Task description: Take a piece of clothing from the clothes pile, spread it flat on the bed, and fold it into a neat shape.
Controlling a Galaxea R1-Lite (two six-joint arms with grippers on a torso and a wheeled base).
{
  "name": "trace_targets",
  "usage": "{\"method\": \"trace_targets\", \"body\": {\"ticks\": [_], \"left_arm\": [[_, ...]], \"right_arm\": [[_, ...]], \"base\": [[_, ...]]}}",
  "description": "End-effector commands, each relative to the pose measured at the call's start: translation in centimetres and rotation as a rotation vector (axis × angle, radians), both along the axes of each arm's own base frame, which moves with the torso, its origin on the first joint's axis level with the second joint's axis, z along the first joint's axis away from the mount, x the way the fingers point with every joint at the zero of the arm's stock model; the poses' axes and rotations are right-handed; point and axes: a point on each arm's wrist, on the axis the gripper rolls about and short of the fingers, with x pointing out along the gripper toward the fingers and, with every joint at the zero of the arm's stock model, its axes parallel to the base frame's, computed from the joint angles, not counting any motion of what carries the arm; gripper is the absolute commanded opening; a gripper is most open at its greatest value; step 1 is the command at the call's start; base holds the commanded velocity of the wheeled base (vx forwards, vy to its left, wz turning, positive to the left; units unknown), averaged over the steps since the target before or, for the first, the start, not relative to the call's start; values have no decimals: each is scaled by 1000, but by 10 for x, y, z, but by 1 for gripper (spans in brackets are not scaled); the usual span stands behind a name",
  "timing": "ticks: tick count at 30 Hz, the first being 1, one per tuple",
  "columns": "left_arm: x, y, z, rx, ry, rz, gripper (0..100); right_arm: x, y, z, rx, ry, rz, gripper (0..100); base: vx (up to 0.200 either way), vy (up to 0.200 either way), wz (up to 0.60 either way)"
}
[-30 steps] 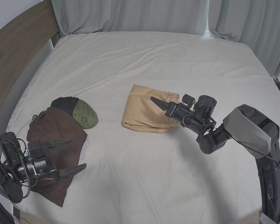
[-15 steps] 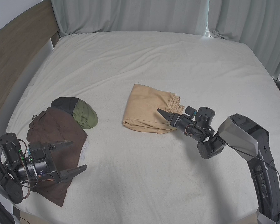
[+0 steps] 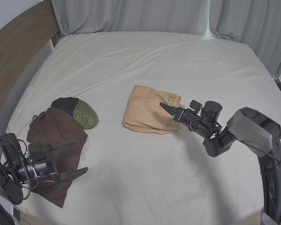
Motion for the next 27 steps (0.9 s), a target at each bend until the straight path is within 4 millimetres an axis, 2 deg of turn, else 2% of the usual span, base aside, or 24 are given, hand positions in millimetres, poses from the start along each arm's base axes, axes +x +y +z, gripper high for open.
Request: {"method": "trace_targets", "body": {"ticks": [1, 2, 3, 5, 6, 7, 8, 9, 14, 15, 17, 20, 23, 27], "left_arm": [[-5, -3, 7, -3, -31, -29, 100], [-6, -4, 10, -3, -43, -31, 100], [-6, -4, 10, -4, -45, -31, 100], [-9, -6, 14, -7, -61, -44, 100], [-11, -8, 16, -7, -65, -50, 100], [-11, -8, 16, -7, -65, -50, 100], [-14, -9, 15, -7, -58, -57, 100], [-15, -10, 14, -7, -55, -61, 100], [-25, -20, 15, -7, -55, -118, 100], [-25, -21, 16, -6, -58, -121, 100], [-33, -26, 15, -5, -52, -155, 100], [-40, -32, 15, -4, -48, -188, 100], [-44, -40, 17, -5, -50, -237, 100], [-48, -49, 14, 0, -23, -291, 100]], "right_arm": [[-71, -10, 99, -32, -142, 24, 100], [-85, -12, 105, -55, -156, 30, 100], [-87, -12, 106, -59, -159, 31, 100], [-124, -16, 115, -113, -174, 56, 100], [-136, -18, 116, -138, -180, 62, 100], [-137, -19, 116, -143, -182, 62, 100], [-154, -25, 115, -191, -196, 65, 100], [-161, -28, 115, -219, -210, 62, 100], [-191, -44, 115, -302, -225, 11, 100], [-192, -44, 115, -305, -224, 10, 100], [-213, -54, 118, -370, -232, -23, 100], [-224, -60, 123, -417, -245, -62, 100], [-237, -64, 134, -417, -270, -111, 100], [-257, -75, 137, -409, -272, -133, 100]], "base": [[0, 0, 0], [0, 0, 0], [0, 0, 0], [0, 0, 0], [0, 0, 0], [0, 0, 0], [0, 0, 0], [0, 0, 0], [0, 0, 0], [0, 0, 0], [0, 0, 0], [0, 0, 0], [0, 0, 0], [0, 0, 0]]}}
